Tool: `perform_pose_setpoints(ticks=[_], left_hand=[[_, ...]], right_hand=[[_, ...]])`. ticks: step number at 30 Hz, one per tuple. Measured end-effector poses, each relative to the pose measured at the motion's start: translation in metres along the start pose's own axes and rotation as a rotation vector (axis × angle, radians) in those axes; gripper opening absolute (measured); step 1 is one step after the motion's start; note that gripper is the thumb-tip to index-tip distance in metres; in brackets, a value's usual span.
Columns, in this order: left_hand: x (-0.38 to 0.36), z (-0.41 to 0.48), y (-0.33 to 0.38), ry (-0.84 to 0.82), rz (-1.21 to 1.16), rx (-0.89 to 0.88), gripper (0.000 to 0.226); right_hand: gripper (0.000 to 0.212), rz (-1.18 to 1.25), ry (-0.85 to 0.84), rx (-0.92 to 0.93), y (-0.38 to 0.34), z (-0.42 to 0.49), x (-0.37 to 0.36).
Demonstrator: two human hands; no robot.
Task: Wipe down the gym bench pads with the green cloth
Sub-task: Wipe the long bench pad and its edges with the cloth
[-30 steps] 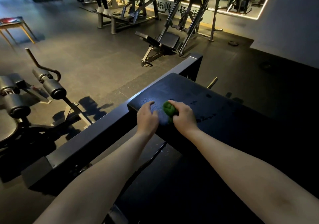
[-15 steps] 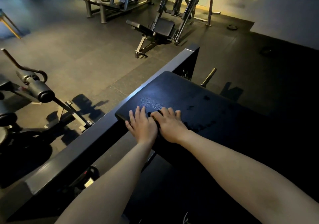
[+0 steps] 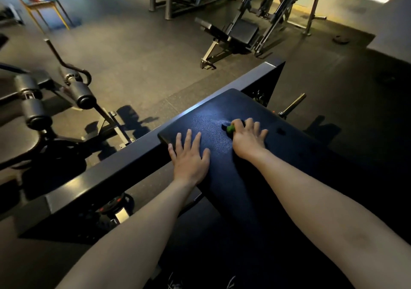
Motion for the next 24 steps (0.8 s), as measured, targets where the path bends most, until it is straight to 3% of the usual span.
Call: perform_pose_setpoints(ticks=[5,9,12,19,24], left_hand=[[0.001,-0.001,-0.003,-0.023,0.0,-0.038,0.063],[0.0,-0.001,-0.002,-0.001,0.024,-0.052,0.059],[0.002,-0.002,-0.003,-0.025,0.011,-0.034,0.06],[0.008,0.014,0.042,-0.077,0.037,-0.063,0.066],[-0.004,0.015,0.042,-0.096,0.188,-0.07,0.069]], right_hand=[[0.031,-0.006,-0.006,-0.102,-0.011,-0.006,0.002],[0.036,-0.029,-0.08,0.206,-0.057,-0.036,-0.015],[0.041,-0.066,-0.093,0.28,-0.06,-0.044,-0.016],[0.041,-0.085,0.031,0.225,-0.027,-0.039,-0.009],[0.044,-0.083,0.089,0.186,0.007,-0.02,0.005]])
Point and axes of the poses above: each hand's wrist, its own z-axis towards the middle knuckle, its own x-axis out of the back of the hand, y = z × x, the point moved 3 cm from there along z, towards the middle knuckle, and after that the axes turned 15 degrees about -y, right-handed, at the moved point
